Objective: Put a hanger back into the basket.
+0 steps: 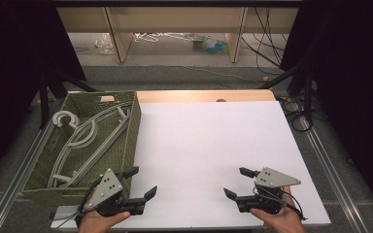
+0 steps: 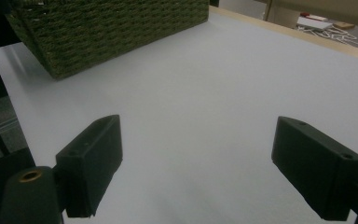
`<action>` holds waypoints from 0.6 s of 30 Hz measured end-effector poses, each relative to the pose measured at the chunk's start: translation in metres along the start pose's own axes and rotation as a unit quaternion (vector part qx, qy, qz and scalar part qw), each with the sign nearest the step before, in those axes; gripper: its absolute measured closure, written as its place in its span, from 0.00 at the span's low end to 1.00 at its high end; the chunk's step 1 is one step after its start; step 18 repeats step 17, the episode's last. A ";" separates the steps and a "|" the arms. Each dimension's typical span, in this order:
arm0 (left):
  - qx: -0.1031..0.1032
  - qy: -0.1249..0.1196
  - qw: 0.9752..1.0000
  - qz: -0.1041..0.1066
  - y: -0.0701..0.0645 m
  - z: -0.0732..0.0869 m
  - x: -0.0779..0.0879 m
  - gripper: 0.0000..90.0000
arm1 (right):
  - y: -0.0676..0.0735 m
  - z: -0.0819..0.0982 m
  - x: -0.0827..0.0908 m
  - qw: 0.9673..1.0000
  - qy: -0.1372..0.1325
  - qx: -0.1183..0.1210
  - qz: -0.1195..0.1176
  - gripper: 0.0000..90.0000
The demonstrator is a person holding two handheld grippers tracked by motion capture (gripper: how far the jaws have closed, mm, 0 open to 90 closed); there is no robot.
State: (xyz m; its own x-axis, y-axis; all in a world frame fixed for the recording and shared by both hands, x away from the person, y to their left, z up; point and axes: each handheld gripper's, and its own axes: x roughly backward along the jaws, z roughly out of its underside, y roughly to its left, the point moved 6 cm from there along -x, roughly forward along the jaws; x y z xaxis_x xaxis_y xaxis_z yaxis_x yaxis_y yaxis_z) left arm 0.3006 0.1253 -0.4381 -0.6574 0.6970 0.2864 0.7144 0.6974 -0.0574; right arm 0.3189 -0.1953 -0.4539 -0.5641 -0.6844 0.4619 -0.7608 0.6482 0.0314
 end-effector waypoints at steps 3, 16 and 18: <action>-0.005 0.001 1.000 0.004 -0.002 0.000 -0.001 0.19 | 0.000 -0.001 0.000 1.000 -0.002 0.000 -0.001 0.19; -0.001 -0.003 1.000 0.001 0.000 0.000 0.001 0.19 | 0.000 -0.001 -0.001 1.000 -0.004 0.001 0.000 0.19; -0.001 -0.003 1.000 0.001 0.000 0.000 0.001 0.19 | 0.000 -0.001 -0.001 1.000 -0.004 0.001 0.000 0.19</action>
